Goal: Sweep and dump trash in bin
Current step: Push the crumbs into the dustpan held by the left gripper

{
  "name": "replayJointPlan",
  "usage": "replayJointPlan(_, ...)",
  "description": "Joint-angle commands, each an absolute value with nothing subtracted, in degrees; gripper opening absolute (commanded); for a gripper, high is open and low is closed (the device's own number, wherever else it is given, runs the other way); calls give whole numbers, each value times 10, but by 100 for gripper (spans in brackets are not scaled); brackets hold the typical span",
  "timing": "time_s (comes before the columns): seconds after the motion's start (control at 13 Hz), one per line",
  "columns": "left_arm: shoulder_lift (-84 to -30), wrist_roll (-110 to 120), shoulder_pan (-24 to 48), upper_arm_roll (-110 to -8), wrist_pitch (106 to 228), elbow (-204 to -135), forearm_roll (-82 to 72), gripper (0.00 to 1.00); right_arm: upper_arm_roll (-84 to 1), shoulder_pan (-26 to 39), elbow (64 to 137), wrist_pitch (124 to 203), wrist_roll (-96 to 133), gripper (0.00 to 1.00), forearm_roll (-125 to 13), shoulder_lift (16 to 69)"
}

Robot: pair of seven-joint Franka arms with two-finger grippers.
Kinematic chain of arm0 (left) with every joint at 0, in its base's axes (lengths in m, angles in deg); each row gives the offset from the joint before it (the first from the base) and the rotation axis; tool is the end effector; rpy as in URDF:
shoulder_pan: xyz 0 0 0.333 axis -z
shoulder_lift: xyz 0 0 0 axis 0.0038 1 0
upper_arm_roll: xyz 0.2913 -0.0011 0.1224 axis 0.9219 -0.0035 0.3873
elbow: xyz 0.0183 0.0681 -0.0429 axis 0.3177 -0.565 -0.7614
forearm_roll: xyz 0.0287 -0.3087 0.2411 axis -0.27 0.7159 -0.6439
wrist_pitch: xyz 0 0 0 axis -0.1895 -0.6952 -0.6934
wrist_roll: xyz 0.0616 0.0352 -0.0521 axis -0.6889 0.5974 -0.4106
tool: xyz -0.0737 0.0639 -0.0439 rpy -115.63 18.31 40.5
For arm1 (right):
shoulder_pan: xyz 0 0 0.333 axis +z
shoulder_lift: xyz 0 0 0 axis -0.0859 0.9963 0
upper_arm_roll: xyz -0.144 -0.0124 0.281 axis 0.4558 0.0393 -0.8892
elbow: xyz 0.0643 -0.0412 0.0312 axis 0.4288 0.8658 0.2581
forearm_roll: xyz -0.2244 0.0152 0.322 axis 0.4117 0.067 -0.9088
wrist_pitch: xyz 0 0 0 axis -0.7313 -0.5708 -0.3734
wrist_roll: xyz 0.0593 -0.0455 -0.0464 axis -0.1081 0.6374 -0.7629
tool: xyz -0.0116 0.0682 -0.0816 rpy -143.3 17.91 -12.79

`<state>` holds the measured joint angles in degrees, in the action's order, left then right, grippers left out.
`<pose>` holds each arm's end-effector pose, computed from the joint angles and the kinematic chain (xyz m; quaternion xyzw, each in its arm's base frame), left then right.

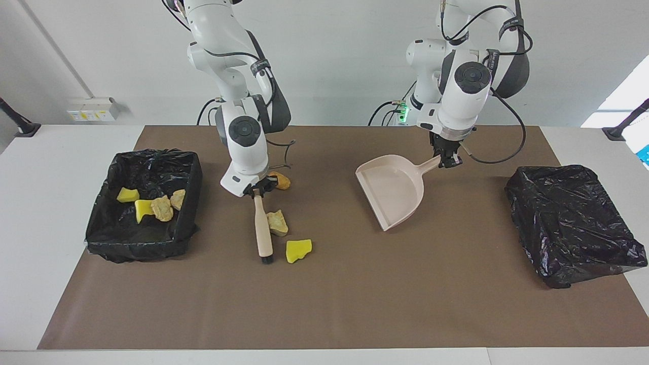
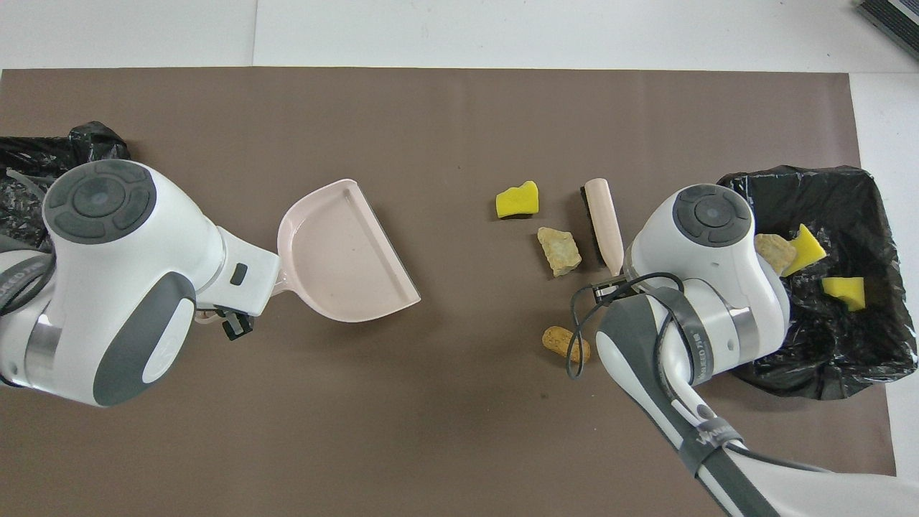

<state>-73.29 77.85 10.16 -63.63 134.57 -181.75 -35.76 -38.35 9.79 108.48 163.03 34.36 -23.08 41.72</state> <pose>0.4758 -0.1514 0.4431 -0.7758 0.6233 0.0971 0.0177 0.5571 0.1852 0.3388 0.9914 0.1026 -0.0774 0.0264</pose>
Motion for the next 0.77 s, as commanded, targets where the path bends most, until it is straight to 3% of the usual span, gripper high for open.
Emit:
replayJointPlan(0.0, -771, 808, 96, -642, 1417, -1883, -362, 0, -387, 120, 1042, 1617, 349, 0, -276, 437)
replayJointPlan(0.31, -742, 762, 100, -642, 1529, -1922, -341, 0, -389, 163, 1042, 1618, 349, 0, -319, 437)
replayJointPlan(0.69, -706, 701, 104, -645, 1589, -1916, -336, 0, -389, 203, 1043, 1629, 377, 0, -378, 445)
